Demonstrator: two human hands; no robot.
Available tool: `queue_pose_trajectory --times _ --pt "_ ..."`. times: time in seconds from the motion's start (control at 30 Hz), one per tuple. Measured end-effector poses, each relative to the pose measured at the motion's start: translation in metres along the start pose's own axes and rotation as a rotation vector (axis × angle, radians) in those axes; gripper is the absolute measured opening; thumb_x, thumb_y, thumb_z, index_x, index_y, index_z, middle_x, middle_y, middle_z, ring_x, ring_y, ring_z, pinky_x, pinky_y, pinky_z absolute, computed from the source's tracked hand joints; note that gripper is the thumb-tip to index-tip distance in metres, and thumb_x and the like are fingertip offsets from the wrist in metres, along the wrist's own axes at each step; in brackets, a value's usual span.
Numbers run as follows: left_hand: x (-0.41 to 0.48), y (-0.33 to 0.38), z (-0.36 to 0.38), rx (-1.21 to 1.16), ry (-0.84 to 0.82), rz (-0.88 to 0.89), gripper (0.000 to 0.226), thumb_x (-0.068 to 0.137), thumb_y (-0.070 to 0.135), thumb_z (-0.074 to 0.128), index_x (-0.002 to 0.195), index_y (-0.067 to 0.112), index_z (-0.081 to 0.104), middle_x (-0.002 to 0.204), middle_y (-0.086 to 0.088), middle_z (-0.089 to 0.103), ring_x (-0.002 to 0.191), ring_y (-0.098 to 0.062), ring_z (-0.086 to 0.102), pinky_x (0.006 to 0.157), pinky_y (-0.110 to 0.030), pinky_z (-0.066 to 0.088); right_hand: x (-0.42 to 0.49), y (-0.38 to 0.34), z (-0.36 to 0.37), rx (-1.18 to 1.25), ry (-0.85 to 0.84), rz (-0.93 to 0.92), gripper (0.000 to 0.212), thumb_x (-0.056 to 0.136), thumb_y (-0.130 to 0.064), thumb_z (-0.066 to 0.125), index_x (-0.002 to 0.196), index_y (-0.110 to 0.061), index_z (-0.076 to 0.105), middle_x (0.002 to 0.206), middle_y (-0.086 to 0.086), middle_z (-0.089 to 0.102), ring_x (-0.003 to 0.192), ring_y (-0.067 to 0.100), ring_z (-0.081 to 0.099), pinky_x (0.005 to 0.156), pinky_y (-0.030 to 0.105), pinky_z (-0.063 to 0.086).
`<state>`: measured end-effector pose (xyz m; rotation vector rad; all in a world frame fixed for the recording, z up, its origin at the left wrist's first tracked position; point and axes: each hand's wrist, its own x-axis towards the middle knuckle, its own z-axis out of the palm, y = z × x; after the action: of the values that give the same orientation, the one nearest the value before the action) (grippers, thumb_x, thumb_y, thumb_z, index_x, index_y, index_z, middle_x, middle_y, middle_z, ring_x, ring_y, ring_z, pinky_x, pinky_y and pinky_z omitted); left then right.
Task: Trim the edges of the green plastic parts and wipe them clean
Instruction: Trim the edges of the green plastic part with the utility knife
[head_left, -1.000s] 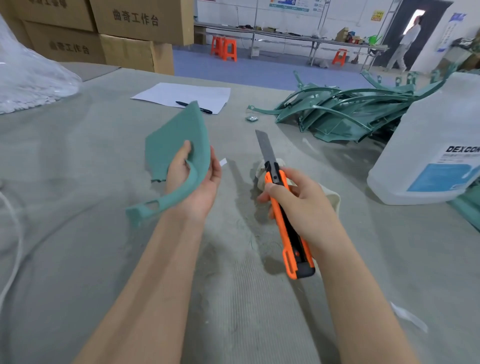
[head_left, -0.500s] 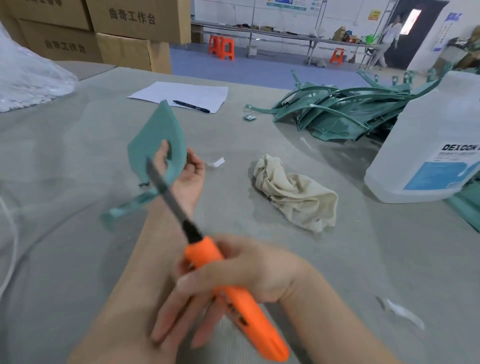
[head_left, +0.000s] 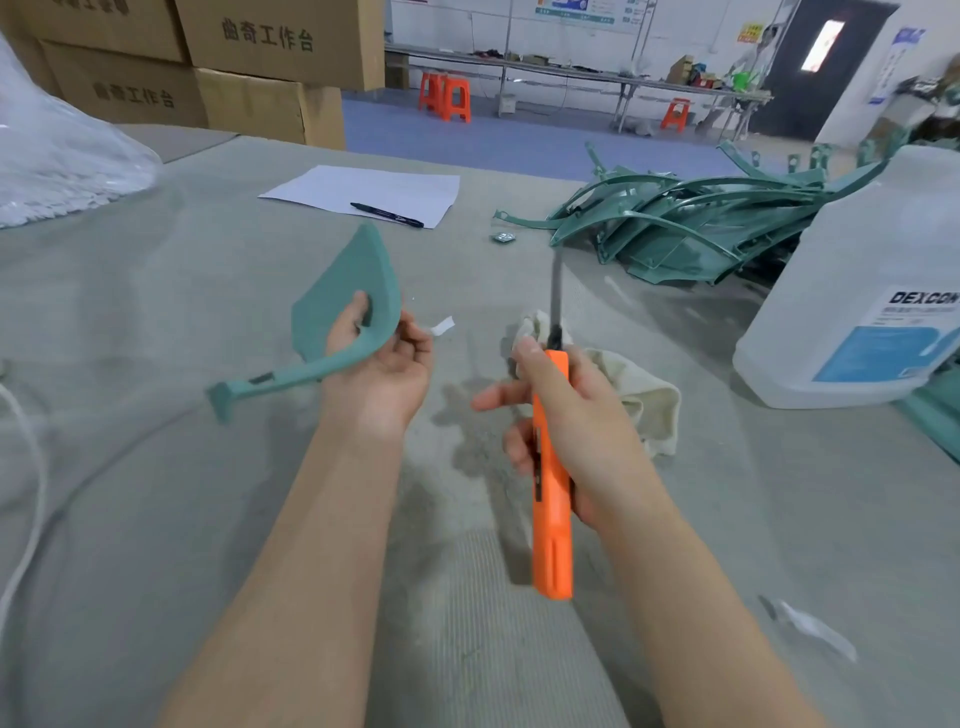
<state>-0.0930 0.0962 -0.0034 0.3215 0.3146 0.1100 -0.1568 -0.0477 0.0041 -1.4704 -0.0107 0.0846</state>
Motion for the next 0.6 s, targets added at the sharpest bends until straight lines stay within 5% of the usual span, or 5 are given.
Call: queue_pose_trajectory --times 0.2,0.37,0.5,0.6 --pt "-0.010 -0.017 0.009 0.285 -0.108 -0.153 0.017 0.096 0.017 0.050 0.080 0.016 0.057 0.076 0.001 0.060 0.045 -0.005 0.056 0.052 -0.015 0.042 0.018 -0.007 -0.012 -0.316 0.151 -0.109 0.049 0.098 -0.055 0.037 0.096 -0.012 0.061 0.060 -0.004 0.063 0.043 0.012 0.048 0.046 0.023 0.038" --pt "-0.017 -0.021 0.012 0.312 -0.281 -0.256 0.042 0.093 0.018 0.053 0.055 0.014 0.070 0.066 0.001 0.065 0.050 -0.006 0.056 0.050 -0.017 0.046 0.038 -0.022 -0.027 -0.523 0.278 -0.254 0.051 0.097 -0.051 0.045 0.091 -0.004 0.062 0.060 0.002 0.060 0.056 0.017 0.051 0.062 0.037 0.044" --pt "-0.017 -0.021 0.014 0.475 -0.276 -0.256 0.017 0.091 0.017 0.054 0.079 0.011 0.065 0.064 -0.002 0.065 0.046 -0.007 0.055 0.047 -0.015 0.045 0.040 -0.011 -0.039 -0.542 0.360 -0.291 0.048 0.097 -0.046 0.049 0.087 -0.001 0.058 0.074 0.019 0.058 0.070 0.034 0.053 0.074 0.055 0.048" --pt "-0.014 -0.019 0.013 0.586 -0.255 -0.215 0.009 0.090 0.017 0.055 0.085 0.012 0.062 0.064 -0.001 0.065 0.045 -0.007 0.053 0.046 -0.015 0.044 0.039 -0.006 -0.047 -0.615 0.428 -0.337 0.044 0.096 -0.050 0.048 0.071 -0.013 0.050 0.068 0.011 0.056 0.070 0.030 0.055 0.063 0.042 0.043"
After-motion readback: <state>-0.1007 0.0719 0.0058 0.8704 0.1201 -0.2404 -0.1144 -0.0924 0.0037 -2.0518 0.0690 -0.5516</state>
